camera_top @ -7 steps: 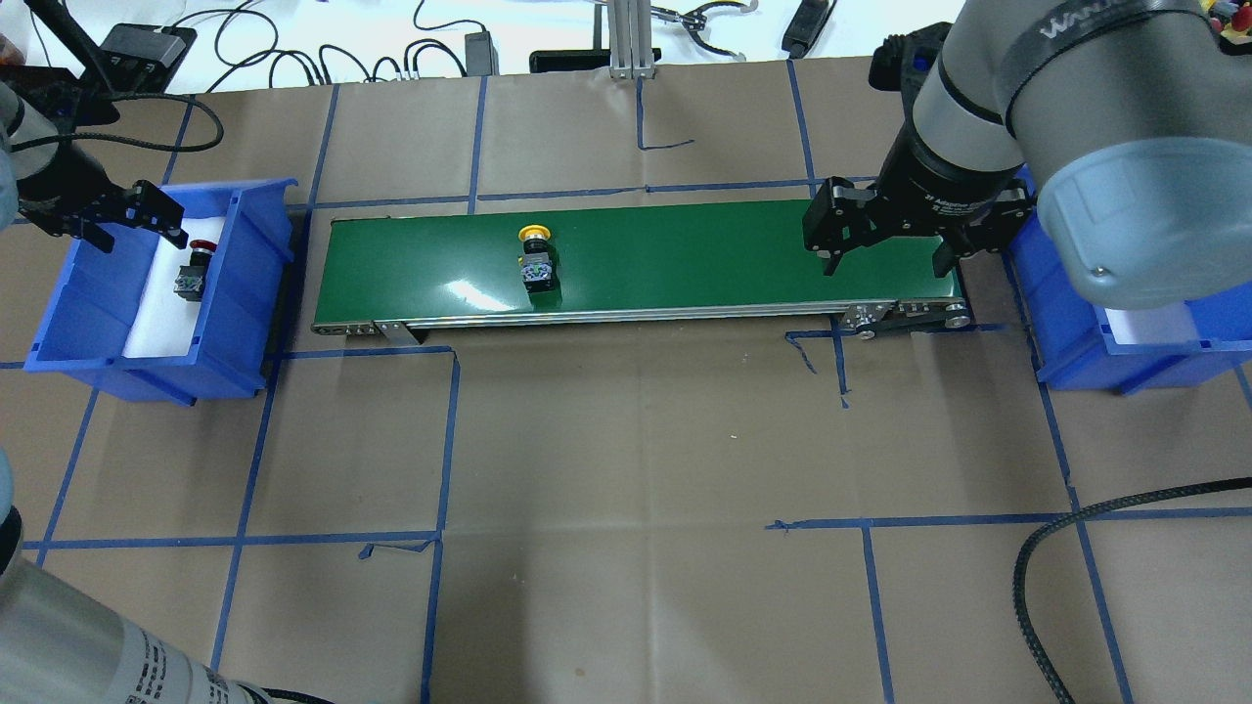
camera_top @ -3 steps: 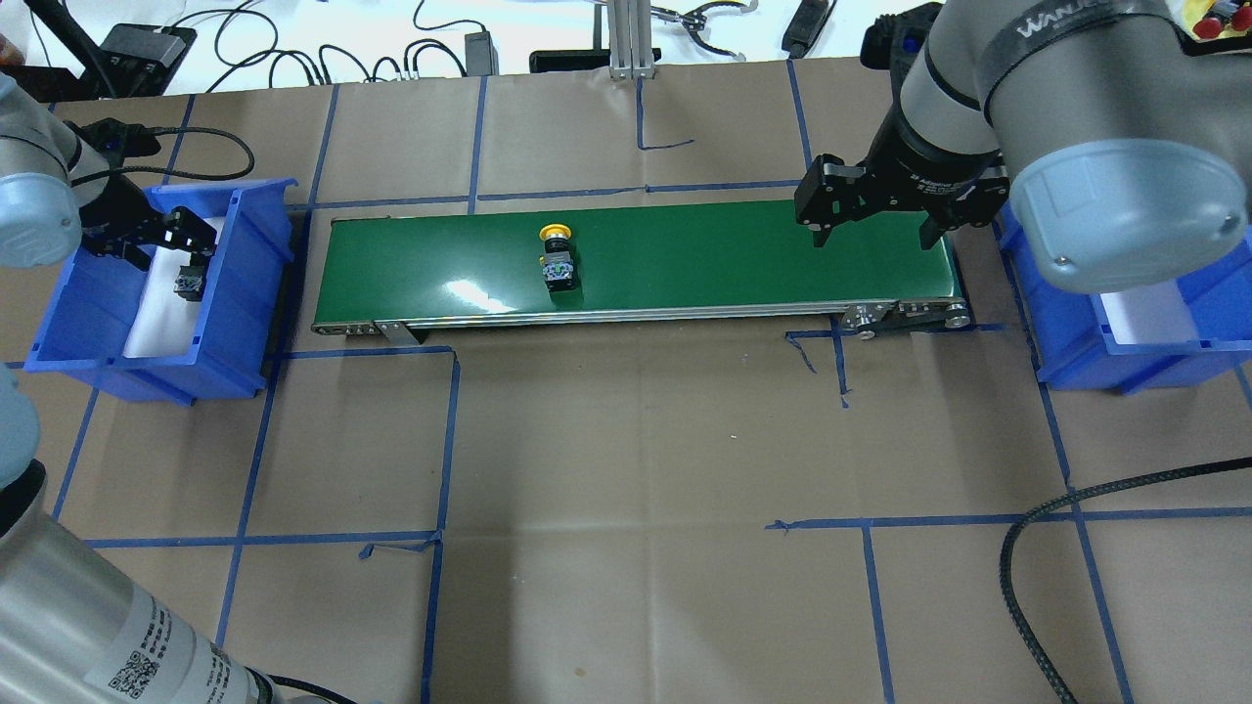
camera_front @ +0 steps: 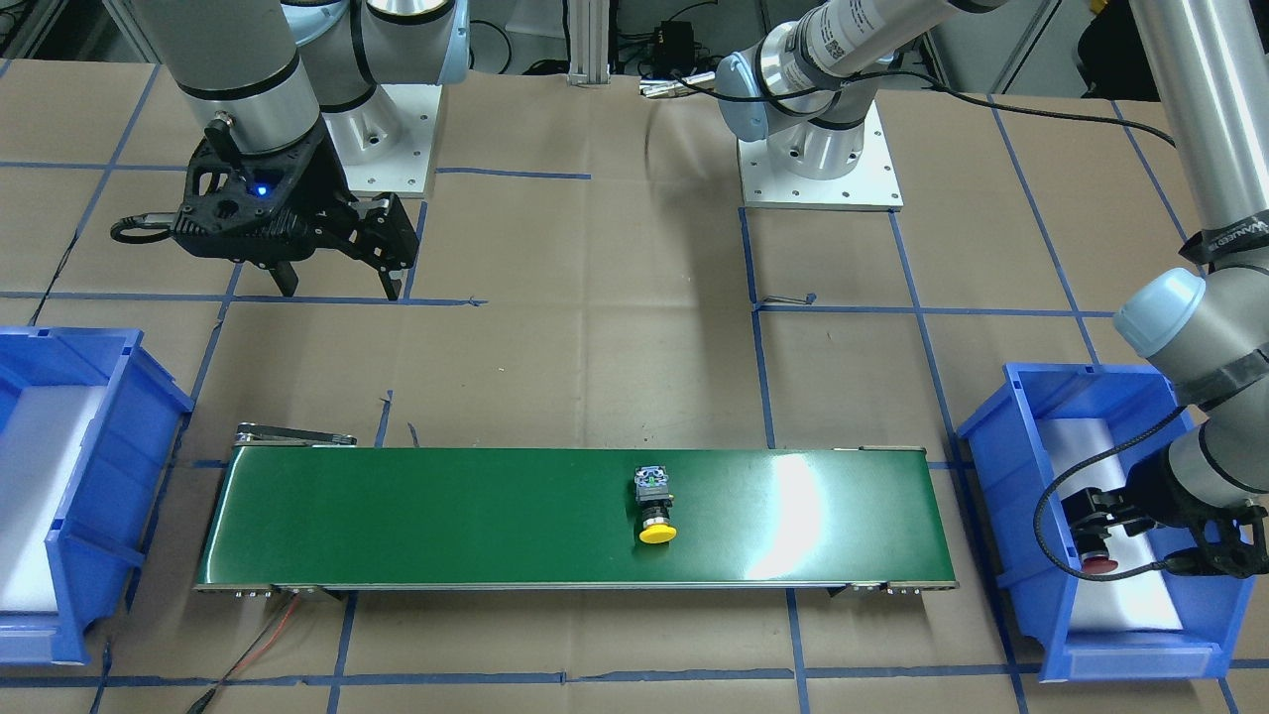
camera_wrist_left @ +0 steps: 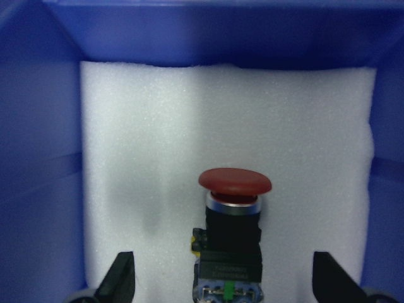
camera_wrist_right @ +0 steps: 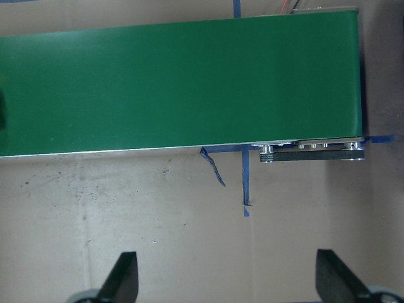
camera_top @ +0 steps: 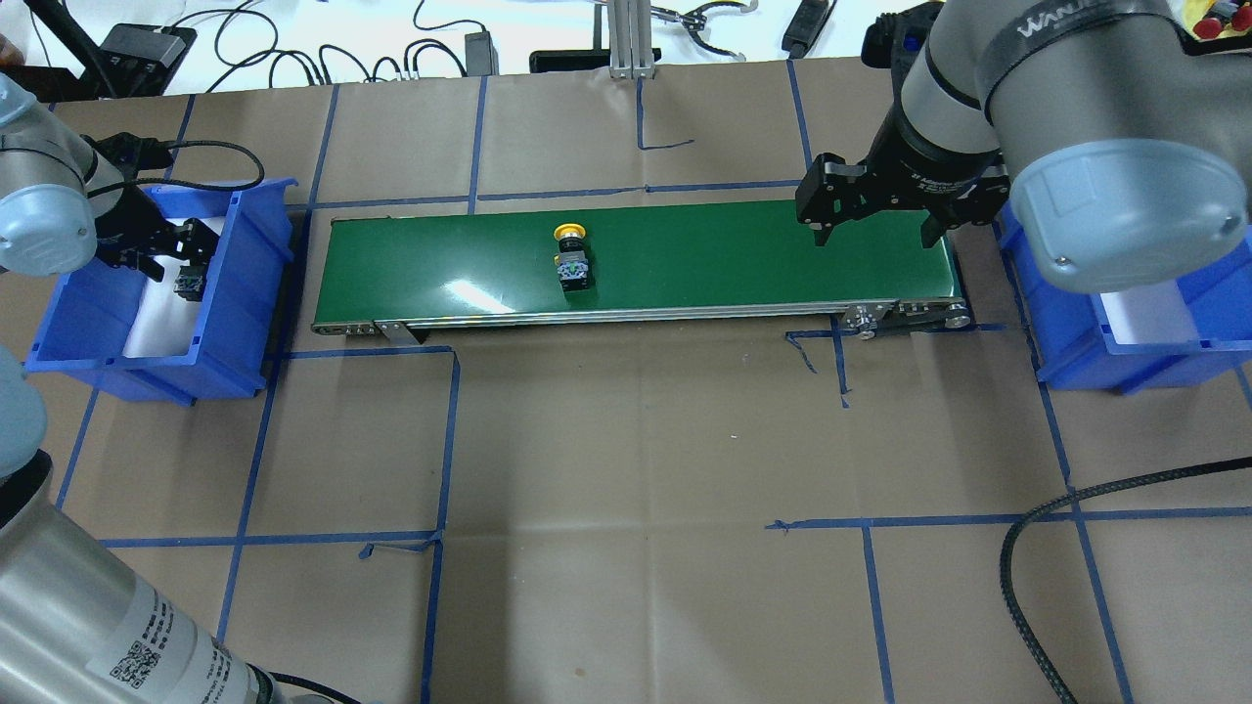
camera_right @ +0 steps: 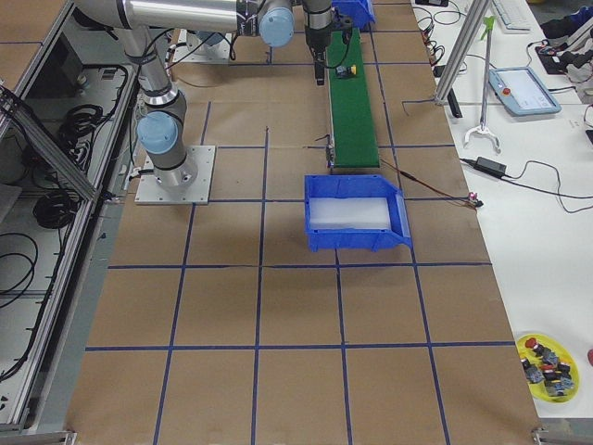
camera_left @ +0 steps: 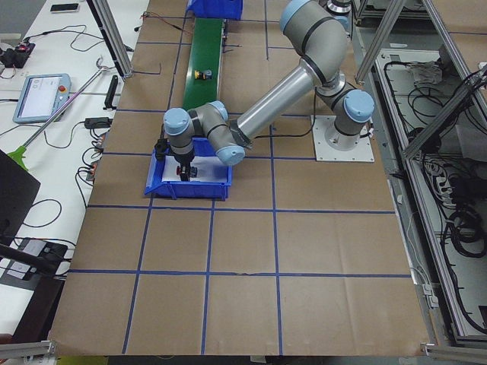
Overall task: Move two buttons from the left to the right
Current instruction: 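Reach the left gripper into the bin and grasp the red button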
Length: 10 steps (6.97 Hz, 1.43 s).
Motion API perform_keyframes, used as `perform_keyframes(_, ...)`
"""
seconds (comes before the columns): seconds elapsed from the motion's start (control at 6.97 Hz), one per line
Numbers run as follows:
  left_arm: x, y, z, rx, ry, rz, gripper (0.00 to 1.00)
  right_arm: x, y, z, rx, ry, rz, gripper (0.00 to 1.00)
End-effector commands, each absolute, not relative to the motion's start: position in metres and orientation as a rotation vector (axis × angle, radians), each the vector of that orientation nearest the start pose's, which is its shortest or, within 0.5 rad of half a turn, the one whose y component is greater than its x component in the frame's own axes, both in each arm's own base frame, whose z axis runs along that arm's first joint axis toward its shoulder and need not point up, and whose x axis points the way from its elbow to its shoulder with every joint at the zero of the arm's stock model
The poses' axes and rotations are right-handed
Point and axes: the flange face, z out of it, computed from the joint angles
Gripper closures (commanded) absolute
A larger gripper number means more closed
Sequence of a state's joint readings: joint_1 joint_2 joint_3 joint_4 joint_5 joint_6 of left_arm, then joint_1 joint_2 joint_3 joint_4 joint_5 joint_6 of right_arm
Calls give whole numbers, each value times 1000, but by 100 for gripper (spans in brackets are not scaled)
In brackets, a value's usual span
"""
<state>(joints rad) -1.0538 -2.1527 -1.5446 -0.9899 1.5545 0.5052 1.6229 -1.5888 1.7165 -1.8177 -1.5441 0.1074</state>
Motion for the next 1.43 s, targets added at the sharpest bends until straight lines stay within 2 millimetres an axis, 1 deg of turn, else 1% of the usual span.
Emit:
perform_keyframes(0.0, 214, -649, 214, -16, 3142, -53, 62, 162, -485, 449, 83, 3097, -177, 0)
perform_keyframes(0.14, 214, -649, 214, -12, 3143, -54, 76, 162, -485, 449, 83, 3097, -179, 0)
perform_keyframes(0.29, 216, -652, 220, -11, 3140, -71, 85, 162, -485, 449, 83, 3097, -177, 0)
perform_keyframes(0.43, 222, -653, 231, -14, 3135, -83, 86, 162, -485, 449, 83, 3097, -179, 0)
perform_keyframes(0.57, 220, -650, 257, -9, 3122, -111, 86, 162, -485, 449, 83, 3097, -177, 0)
perform_keyframes(0.72, 217, -639, 289, -13, 3119, -108, 86, 162, -485, 449, 83, 3097, -177, 0)
perform_keyframes(1.0, 203, -610, 355, -16, 3116, -89, 86, 162, -485, 449, 83, 3097, -179, 0)
perform_keyframes(1.15, 196, -598, 379, -19, 3114, -90, 86, 162, -486, 449, 83, 3097, -177, 0)
perform_keyframes(1.29, 189, -592, 393, -16, 3109, -102, 86, 162, -486, 449, 83, 3097, -177, 0)
